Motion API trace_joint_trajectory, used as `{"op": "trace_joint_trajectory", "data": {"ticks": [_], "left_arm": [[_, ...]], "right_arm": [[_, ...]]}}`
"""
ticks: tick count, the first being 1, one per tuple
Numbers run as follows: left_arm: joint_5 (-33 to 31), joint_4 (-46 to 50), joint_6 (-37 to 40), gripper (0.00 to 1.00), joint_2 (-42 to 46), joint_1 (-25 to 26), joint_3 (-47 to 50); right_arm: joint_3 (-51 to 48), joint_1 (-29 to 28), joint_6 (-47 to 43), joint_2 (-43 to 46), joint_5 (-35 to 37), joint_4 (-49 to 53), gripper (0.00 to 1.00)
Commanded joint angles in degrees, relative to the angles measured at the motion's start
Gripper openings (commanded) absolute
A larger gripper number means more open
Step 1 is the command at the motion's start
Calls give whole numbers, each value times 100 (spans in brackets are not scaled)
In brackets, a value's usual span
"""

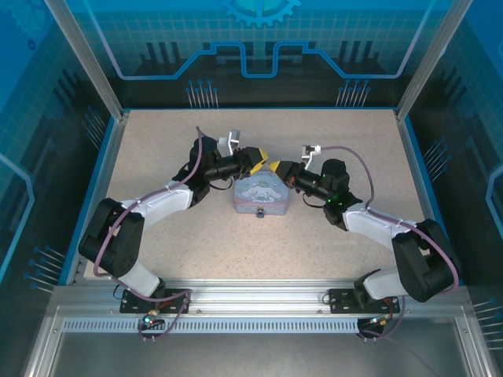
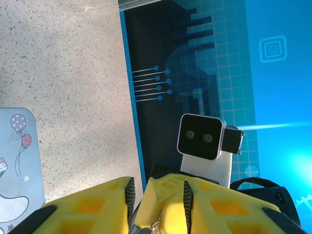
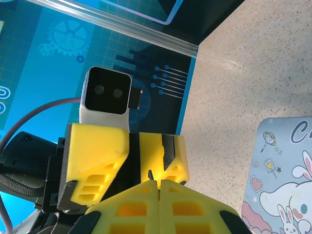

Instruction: Unlock the padlock with the key

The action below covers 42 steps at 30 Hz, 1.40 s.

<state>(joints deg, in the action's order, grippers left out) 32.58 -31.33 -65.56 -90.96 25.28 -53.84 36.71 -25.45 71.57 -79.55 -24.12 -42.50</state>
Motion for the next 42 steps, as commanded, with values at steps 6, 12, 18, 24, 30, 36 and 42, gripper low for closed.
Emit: {"op": "trace_joint_trajectory", "data": {"ticks": [6, 12, 18, 24, 30, 36, 42], "left_arm": [[9, -66, 63, 18, 53, -40, -232], [25, -169, 18, 7, 43, -37, -180], [-36, -174, 21, 27, 61, -39, -83], [-79, -74, 79, 37, 105, -36, -74], [-67, -170, 30, 26, 91, -14, -43], [-75, -178, 35, 26, 90, 12, -1], [-106, -173, 60, 41, 65, 8, 106]], "right_arm": [[141, 38, -86, -96, -107, -170, 0], [150, 32, -49, -138, -93, -197, 0], [168, 32, -39, -125, -119, -242, 0], [65, 32, -101, 79, -40, -68, 0], [131, 23, -56, 39, -32, -108, 0], [161, 14, -9, -17, -13, -186, 0], [160, 15, -15, 16, -1, -149, 0]]}}
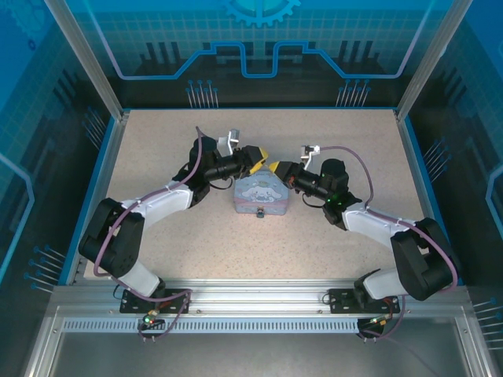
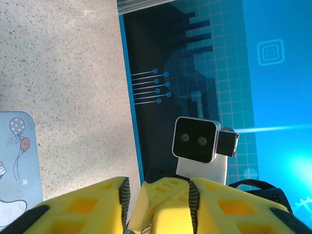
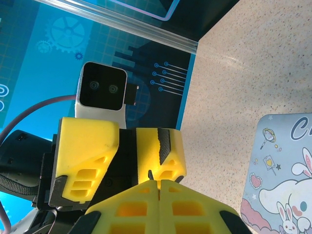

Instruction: Unlock the padlock with the key

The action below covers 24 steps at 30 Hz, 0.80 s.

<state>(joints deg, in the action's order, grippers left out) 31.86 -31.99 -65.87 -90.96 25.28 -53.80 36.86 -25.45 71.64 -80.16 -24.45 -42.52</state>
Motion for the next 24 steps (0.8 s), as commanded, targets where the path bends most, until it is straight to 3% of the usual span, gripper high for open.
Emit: {"op": "trace_joint_trajectory", "data": {"ticks": [1, 7, 11, 24], "left_arm": [[-41, -146, 68, 40, 61, 14, 114], [-30, -211, 56, 25, 42, 86, 97], [-56, -224, 57, 23, 25, 151, 107], [-135, -279, 34, 0, 42, 187, 144]], "right_arm": [[149, 14, -30, 79, 41, -121, 0], [143, 15, 25, -8, 98, -193, 0], [180, 14, 56, -59, 115, -230, 0], [146, 19, 62, -61, 127, -221, 0]]}}
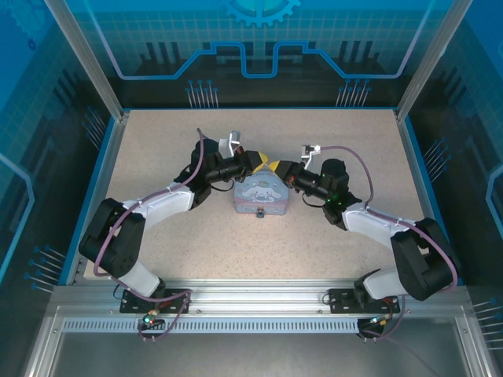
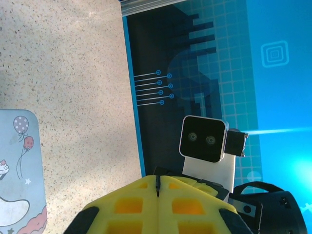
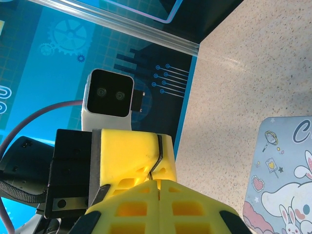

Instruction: Unlock the padlock with the key

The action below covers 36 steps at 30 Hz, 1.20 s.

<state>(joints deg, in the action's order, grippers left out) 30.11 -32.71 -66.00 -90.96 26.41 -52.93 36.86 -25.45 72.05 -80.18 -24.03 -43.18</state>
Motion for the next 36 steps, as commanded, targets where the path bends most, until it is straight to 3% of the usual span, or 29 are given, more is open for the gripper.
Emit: {"op": "trace_joint_trajectory", "data": {"ticks": [1, 10, 30, 36], "left_arm": [[40, -211, 47, 0, 41, 81, 62], [-215, -217, 45, 0, 103, 143, 110], [-660, -349, -71, 0, 218, 145, 301], [-707, -446, -125, 0, 227, 147, 314]], "right_arm": [[154, 17, 34, -67, 78, -163, 0], [188, -11, 87, -114, 48, -233, 25], [18, -47, 91, -129, 17, -336, 20], [-12, -72, 107, -172, -5, -358, 23]]}}
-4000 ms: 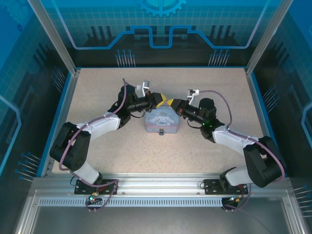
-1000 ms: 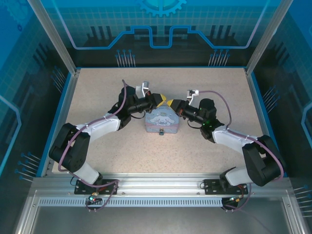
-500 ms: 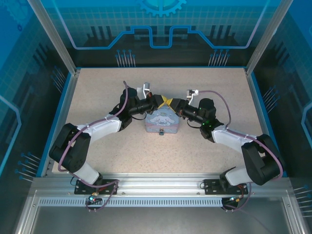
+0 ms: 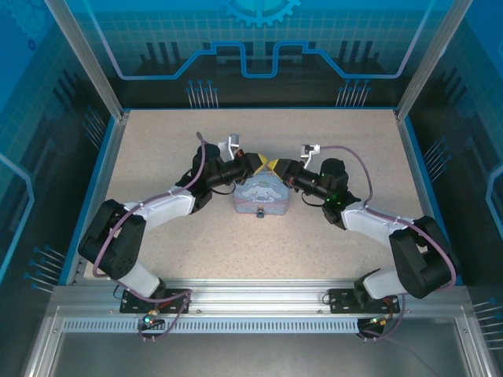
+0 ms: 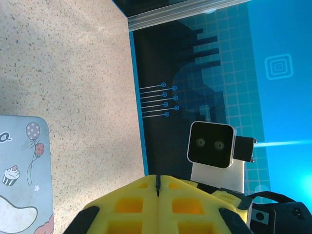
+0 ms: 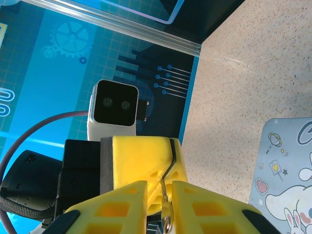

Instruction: Unlock the padlock with the key

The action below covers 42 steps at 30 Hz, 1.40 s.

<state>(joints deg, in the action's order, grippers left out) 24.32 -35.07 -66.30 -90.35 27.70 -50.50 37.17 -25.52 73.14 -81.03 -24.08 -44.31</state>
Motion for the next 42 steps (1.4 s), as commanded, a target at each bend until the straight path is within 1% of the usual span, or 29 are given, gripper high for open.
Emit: {"op": "trace_joint_trajectory", "data": {"ticks": [1, 6, 9, 12, 15, 28, 29, 31, 32, 35, 36, 42], "left_arm": [[-129, -232, -118, 0, 154, 14, 71], [-129, -308, -164, 0, 137, 23, 61], [-146, -329, -167, 0, 139, 16, 67], [-138, -333, -166, 0, 135, 21, 64], [-140, -339, -169, 0, 145, 20, 81], [-44, -273, -29, 0, 232, 16, 203], [-41, -255, -31, 3, 234, 16, 194], [-50, -201, -11, 30, 259, 16, 171], [-50, -157, 23, 36, 265, 16, 165], [-58, -1, 104, 43, 301, 7, 128], [-52, 29, 124, 43, 315, 2, 128], [44, 184, 225, 43, 352, -11, 96]], "right_arm": [[-43, -74, -6, -96, -1, -236, 24], [-13, -111, -8, -197, -17, -262, 24], [14, -153, -3, -272, -36, -278, 21], [19, -165, -4, -302, -27, -293, 13], [19, -164, -12, -297, -34, -282, 0], [0, -59, -20, -207, -111, -174, 0], [1, -59, -21, -209, -115, -173, 0], [10, -59, -22, -225, -123, -148, 0], [13, -59, -24, -230, -131, -148, 0], [1, -52, -40, -223, -137, -106, 0], [0, -44, -42, -212, -149, -87, 0], [39, 3, -31, -211, -245, -51, 0]]}}
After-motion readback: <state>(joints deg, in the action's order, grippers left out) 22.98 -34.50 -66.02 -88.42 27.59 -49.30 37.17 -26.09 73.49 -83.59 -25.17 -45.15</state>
